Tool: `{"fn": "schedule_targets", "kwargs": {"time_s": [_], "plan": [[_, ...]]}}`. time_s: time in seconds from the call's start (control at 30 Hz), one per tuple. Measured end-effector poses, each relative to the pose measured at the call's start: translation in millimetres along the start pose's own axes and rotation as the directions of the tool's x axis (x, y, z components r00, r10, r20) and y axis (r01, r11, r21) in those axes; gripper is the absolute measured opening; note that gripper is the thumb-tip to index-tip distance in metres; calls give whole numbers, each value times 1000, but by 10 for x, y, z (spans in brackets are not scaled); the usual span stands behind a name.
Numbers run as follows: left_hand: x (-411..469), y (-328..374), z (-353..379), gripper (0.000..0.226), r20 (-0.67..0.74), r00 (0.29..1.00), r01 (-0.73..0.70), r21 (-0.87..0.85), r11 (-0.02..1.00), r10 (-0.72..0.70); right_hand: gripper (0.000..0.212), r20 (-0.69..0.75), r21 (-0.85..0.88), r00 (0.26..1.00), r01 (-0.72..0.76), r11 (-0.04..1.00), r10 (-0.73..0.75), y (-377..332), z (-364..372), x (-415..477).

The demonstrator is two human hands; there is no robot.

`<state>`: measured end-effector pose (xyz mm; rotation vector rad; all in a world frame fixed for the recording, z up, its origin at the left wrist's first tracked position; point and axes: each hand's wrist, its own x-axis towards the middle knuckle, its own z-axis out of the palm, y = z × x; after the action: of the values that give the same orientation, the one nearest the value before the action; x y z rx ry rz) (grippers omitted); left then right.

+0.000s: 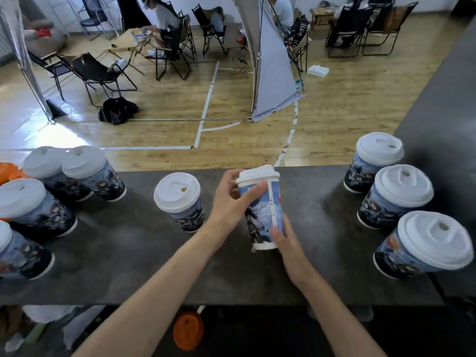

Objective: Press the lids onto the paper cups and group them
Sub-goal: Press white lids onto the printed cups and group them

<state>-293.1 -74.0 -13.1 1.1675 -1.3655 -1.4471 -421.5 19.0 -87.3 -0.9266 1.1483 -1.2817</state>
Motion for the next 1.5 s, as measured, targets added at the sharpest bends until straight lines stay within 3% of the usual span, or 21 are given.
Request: {"fn": "schedule_targets", "kwargs": {"time_s": [0.1,0.17,0.37,0.5,0.57,0.7,0.83,1.0,1.13,1.23,1.33,1.5], "plan": [[52,18,1,69,37,997,77,-54,996,-75,58,7,-2,1000,19,1000,-19,-14,16,9],[90,18,-9,80,105,984,156,-122,980,-144,68,30,11,999,22,1000,-22,-28,15,14],[179,26,92,64,90,989,126,-123,984,-115,91,15,51,999,42,998,-43,9,21,30],[207,24,108,63,264,943,262,-218,940,-201,70,22,234,1000,9,972,-15,-7,-32,46],[217,-4,140,65,234,958,217,-228,949,-163,68,9,280,1000,14,960,-18,-19,-31,52],[252,20,194,76,99,992,84,-84,993,-76,87,-104,224,994,61,973,-38,13,-4,94],[308,4,94,79,246,957,181,-101,978,-152,79,-57,221,998,11,975,2,56,-28,70],[332,-36,34,78,198,974,134,-112,985,-111,83,-12,134,1000,-6,991,7,43,-11,84],[302,-71,9,91,282,955,106,-51,993,-87,61,-17,156,999,-31,987,34,8,-12,55],[235,-97,33,75,166,986,13,20,1000,-16,63,0,136,1000,-27,990,27,-21,5,49],[223,-77,70,60,119,993,8,71,997,-17,66,2,89,1000,-23,996,23,-37,3,41],[214,-61,47,65,98,995,15,50,999,-20,65,14,28,1000,-16,999,16,8,-3,41]]}}
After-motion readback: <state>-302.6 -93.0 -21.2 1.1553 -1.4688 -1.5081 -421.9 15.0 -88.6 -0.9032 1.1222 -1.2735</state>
